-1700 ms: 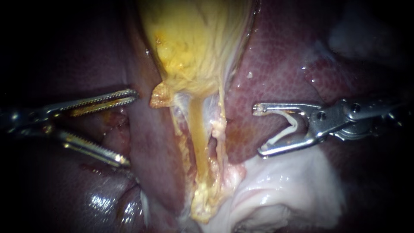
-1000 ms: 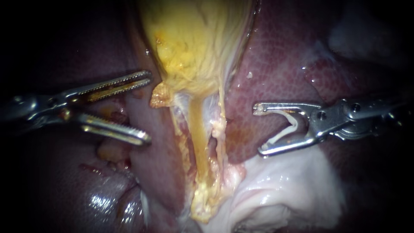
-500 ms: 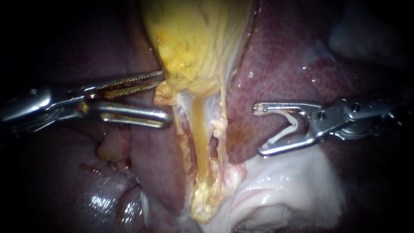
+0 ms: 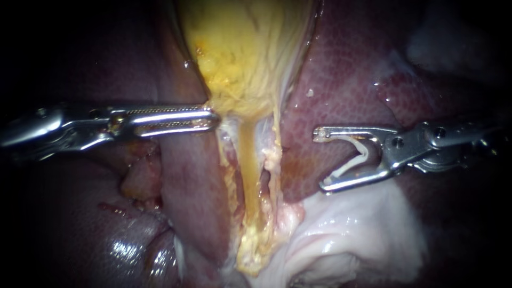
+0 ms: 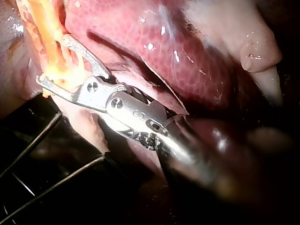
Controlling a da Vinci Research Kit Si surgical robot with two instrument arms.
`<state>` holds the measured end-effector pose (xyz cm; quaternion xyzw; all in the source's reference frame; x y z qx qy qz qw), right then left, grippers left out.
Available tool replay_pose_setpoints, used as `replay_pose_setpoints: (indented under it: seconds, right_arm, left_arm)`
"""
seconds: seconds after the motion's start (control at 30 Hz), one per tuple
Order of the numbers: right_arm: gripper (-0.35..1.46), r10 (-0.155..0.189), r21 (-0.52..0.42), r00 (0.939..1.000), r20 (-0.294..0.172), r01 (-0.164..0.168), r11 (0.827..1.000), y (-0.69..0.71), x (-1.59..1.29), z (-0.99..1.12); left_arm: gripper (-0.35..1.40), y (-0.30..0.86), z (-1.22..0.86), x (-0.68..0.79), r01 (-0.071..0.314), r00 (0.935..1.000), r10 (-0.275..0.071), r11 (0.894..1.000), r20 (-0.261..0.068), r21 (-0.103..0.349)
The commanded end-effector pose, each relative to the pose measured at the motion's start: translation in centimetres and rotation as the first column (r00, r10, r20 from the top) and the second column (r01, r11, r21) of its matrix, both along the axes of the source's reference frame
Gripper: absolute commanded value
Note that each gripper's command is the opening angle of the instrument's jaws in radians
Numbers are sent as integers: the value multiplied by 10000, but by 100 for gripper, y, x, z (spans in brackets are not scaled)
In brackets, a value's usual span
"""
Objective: Grabbing gallbladder
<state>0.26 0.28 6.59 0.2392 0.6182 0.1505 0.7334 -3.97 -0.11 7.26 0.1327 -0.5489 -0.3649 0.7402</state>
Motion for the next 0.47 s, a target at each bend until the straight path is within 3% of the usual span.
replay_pose_setpoints:
  seconds: [0.03,0.47]
  right_arm:
    - [60,-1,0,10000,0,1,10000,0,0,0]
    - [60,24,-4,10000,7,-24,10000,2,0,4]
  left_arm:
    - [-35,-1,-1,0,50,10000,-50,10000,-47,25]
    - [-35,-1,-10,-1,20,10000,-20,10000,-6,76]
